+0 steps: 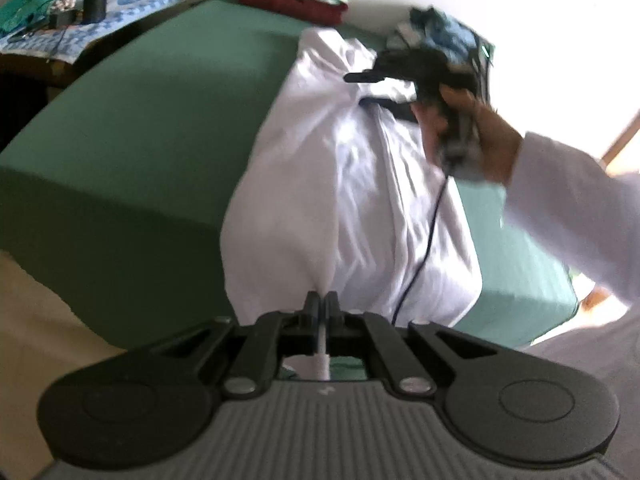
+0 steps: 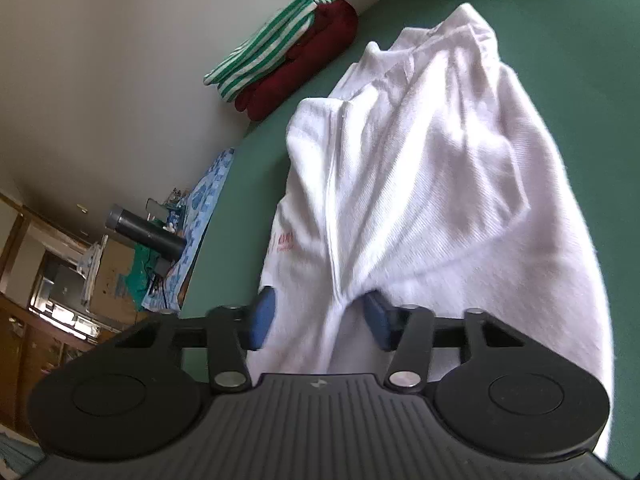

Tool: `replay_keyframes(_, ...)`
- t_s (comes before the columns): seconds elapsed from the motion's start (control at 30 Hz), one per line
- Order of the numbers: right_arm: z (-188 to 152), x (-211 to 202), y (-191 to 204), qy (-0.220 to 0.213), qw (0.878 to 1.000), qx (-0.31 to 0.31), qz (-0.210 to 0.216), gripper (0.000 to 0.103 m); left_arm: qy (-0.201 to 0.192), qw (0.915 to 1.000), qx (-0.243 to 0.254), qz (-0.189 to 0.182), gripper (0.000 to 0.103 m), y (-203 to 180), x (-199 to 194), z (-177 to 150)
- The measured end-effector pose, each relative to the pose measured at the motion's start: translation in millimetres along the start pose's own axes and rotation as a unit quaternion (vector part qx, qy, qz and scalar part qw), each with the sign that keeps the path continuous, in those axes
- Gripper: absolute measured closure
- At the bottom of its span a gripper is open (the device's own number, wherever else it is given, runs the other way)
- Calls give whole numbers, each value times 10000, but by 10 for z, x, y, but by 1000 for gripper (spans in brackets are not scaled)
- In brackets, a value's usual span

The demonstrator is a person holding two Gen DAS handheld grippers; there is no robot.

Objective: Fold clothes
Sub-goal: 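Pinch the folded shirt edge with the left gripper and release it, then move both open grippers to the end of the white shirt strip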

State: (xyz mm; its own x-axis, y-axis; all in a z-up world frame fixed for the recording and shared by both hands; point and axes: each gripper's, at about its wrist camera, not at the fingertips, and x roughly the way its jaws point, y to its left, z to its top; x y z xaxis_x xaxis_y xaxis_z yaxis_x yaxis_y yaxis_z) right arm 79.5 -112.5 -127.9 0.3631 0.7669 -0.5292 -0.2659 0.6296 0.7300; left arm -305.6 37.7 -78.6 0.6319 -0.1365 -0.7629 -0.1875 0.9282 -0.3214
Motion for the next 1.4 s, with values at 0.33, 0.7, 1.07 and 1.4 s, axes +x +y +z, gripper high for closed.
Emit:
replay_keyframes(0.33,36,-106,76,-341,9977,-545,-215,90,496,9968,456,-441,103,-341,303,-128)
replay_keyframes(0.7,-635,-643,165,683,9739,-2045,702,60,977,9945,358,-119,73,-45,382,-287)
replay_keyframes(1.07,-1339,-849,35,1771,9526,-2154,1215,64,-598,9921,943,579,34,-273,446,324)
replay_keyframes(1.4,-1338,-1119,160,595,9435,-3250,-237,68,-172,9786,2028,305,1,-334,717,170)
